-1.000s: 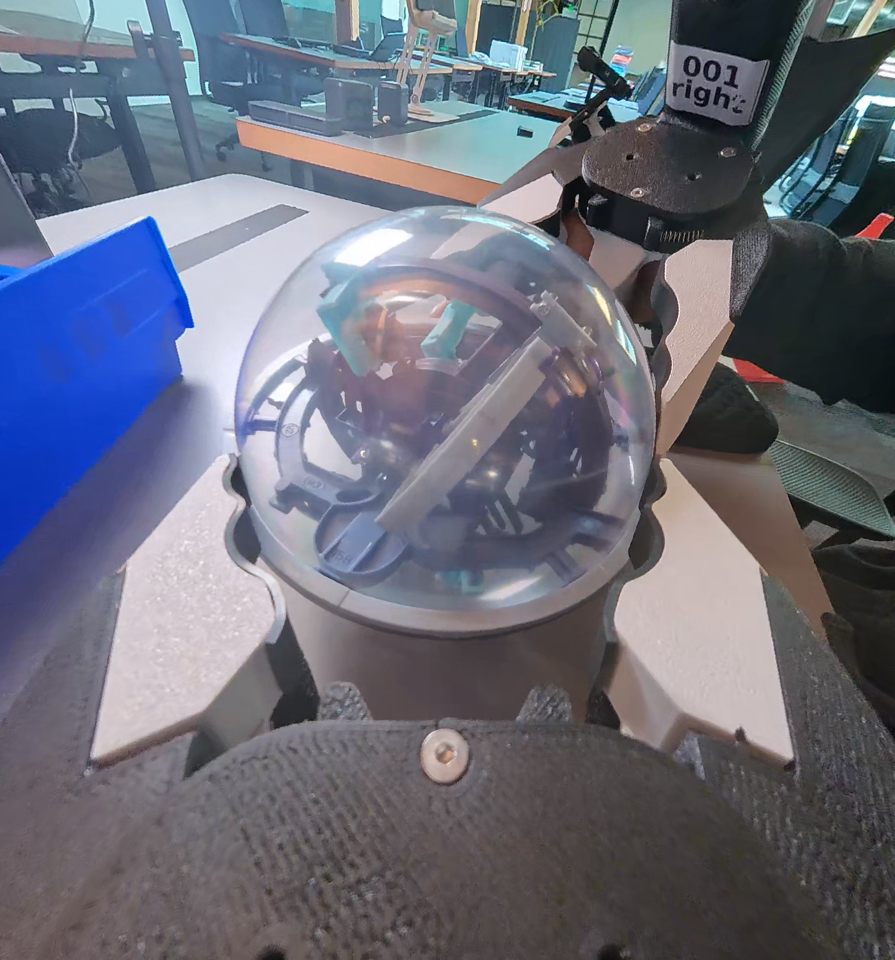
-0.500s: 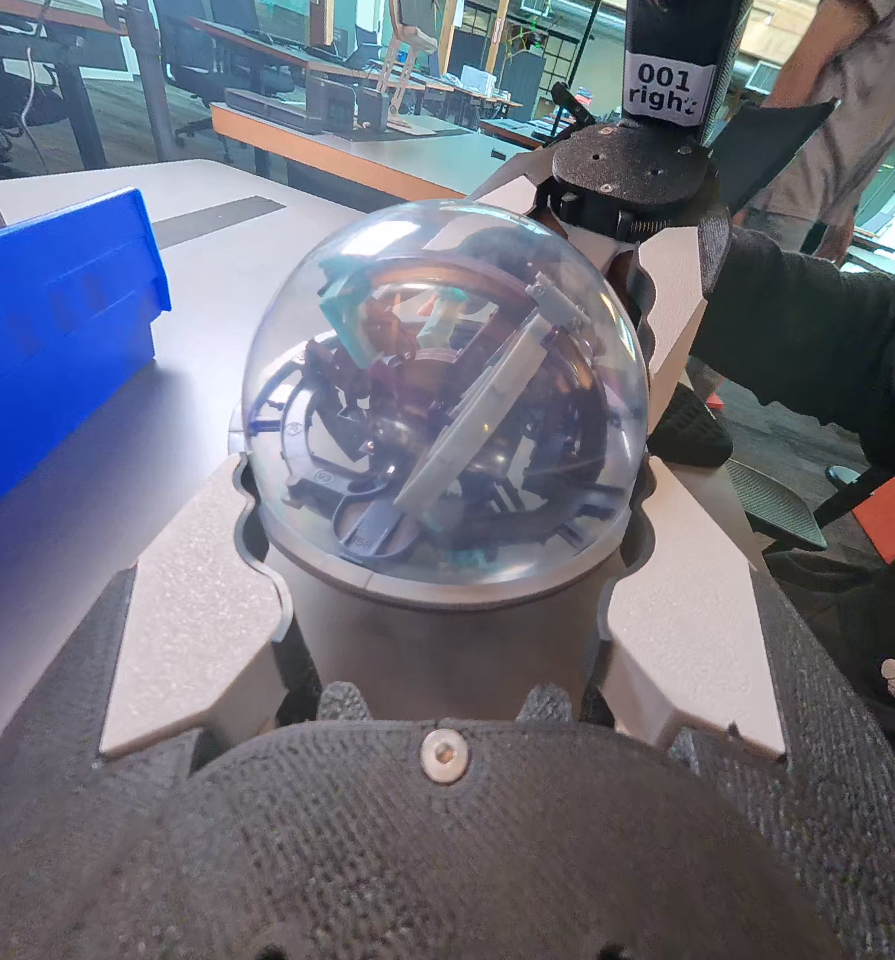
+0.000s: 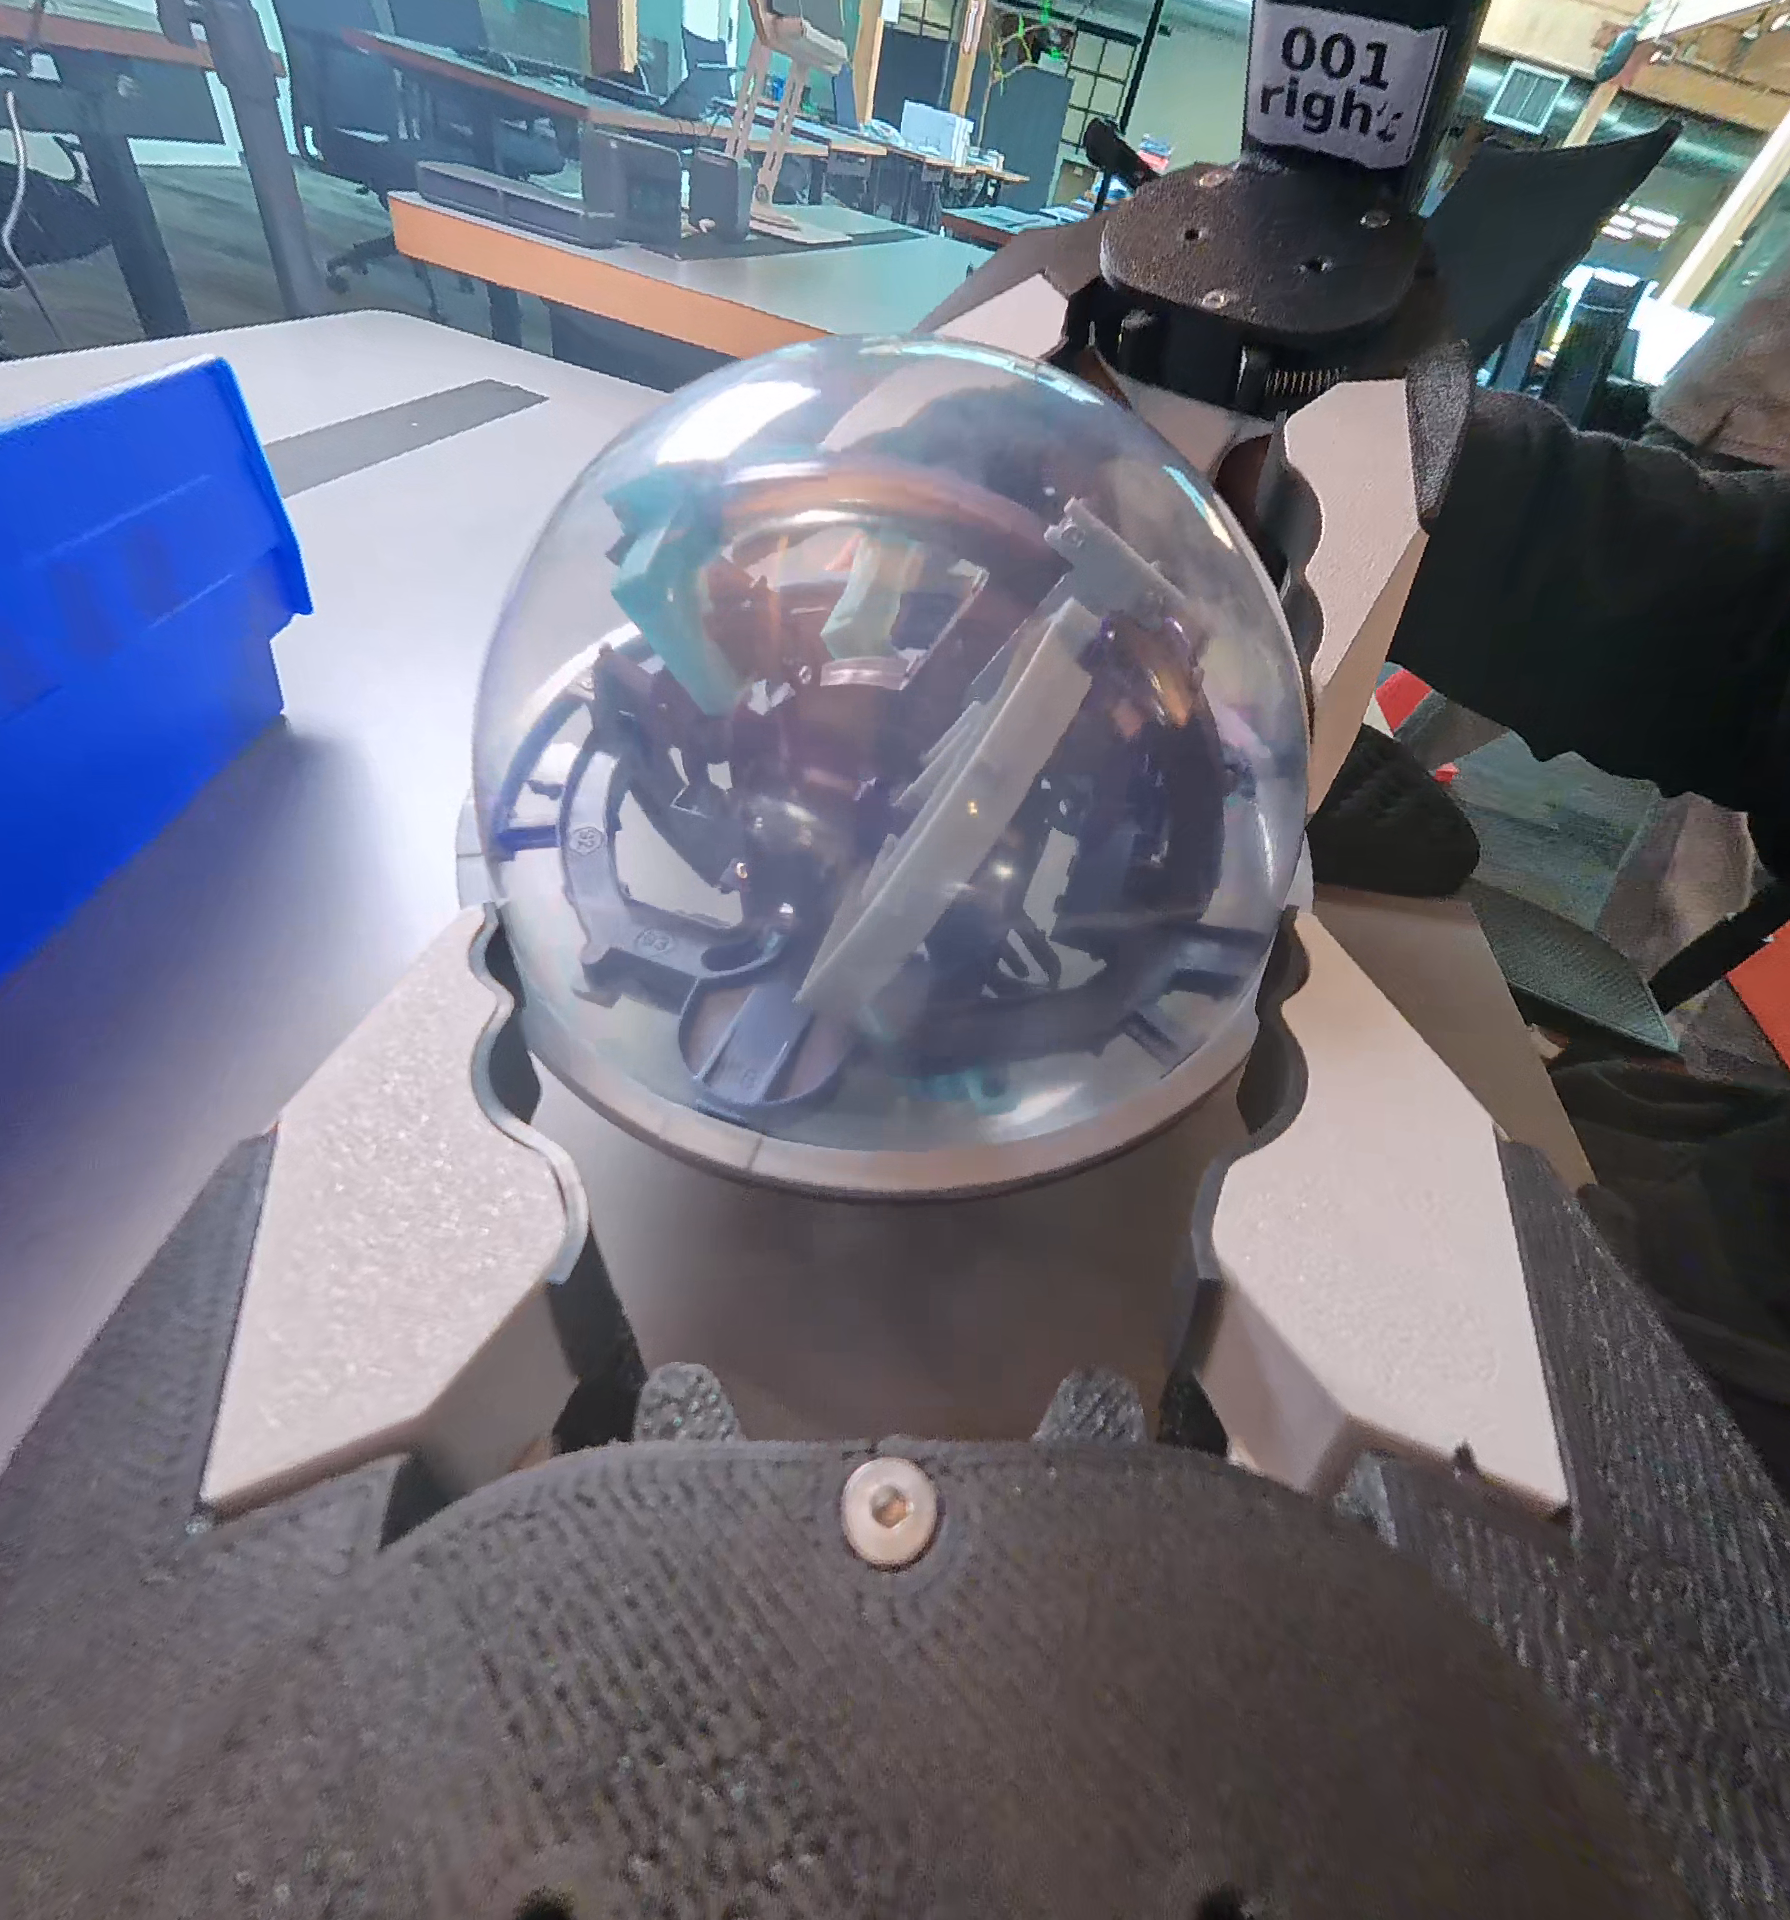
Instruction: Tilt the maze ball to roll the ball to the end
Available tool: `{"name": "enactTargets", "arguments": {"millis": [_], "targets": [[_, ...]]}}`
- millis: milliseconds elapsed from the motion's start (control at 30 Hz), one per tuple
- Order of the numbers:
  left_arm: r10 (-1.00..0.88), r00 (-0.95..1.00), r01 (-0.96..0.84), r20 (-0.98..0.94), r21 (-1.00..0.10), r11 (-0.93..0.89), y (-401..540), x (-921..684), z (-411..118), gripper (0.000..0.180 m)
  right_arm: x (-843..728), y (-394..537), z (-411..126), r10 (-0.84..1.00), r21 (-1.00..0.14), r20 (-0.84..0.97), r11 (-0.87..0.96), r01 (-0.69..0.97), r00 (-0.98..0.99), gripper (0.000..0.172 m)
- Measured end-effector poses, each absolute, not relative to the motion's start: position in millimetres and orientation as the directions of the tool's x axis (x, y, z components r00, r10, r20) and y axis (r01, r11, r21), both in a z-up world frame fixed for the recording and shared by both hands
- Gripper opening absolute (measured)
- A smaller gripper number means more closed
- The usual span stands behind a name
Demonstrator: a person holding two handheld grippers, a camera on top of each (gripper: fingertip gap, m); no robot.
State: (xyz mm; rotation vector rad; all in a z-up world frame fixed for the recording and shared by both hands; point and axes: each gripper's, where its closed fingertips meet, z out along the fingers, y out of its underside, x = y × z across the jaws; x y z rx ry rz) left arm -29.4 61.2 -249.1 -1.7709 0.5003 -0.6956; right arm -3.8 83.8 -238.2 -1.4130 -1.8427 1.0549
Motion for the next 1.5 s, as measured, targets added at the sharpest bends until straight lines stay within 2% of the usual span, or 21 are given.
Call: {"name": "enactTargets", "arguments": {"millis": [300, 600, 767, 967, 1067, 1233, 1400, 1500], "targets": [[-0.655, 0.741, -0.036, 0.148, -0.965, -0.259, 60.6, -27.4, -251.6, 0.139, -2.9, 82.1, -237.9, 0.964, -0.860, 0.043, 0.169, 0.482, -0.262, 0.140], [-0.654, 0.757, -0.147, 0.014, -0.970, -0.192, 59.5, -24.3, -256.3, 0.143, -1.0, 76.7, -238.0, 0.948, -0.843, 0.204, 0.298, 0.448, -0.246, 0.140], [-0.708, 0.704, -0.119, 0.054, -0.974, -0.193, 52.2, -21.5, -253.1, 0.153, -1.3, 74.2, -237.1, 0.946, -0.857, 0.227, 0.306, 0.414, -0.231, 0.140], [-0.755, 0.654, -0.143, 0.039, -0.974, -0.175, 52.0, -30.4, -256.2, 0.151, -0.1, 71.6, -236.5, 0.940, -0.871, 0.263, 0.329, 0.365, -0.220, 0.139], [-0.754, 0.656, -0.149, 0.038, -0.973, -0.179, 55.3, -39.0, -257.9, 0.157, 2.1, 72.6, -238.9, 0.935, -0.865, 0.280, 0.344, 0.365, -0.217, 0.139], [-0.765, 0.638, -0.164, 0.089, -0.954, -0.249, 57.3, -42.0, -267.2, 0.157, 4.1, 72.6, -243.2, 0.930, -0.859, 0.301, 0.361, 0.363, -0.212, 0.139], [-0.795, 0.606, -0.268, 0.041, -0.930, -0.252, 54.2, -27.6, -279.7, 0.151, 3.1, 71.4, -242.1, 0.931, -0.871, 0.305, 0.358, 0.336, -0.201, 0.139], [-0.791, 0.611, -0.268, 0.035, -0.931, -0.248, 54.9, -27.9, -279.4, 0.148, 3.5, 70.8, -242.0, 0.931, -0.875, 0.309, 0.359, 0.324, -0.195, 0.139]]}}
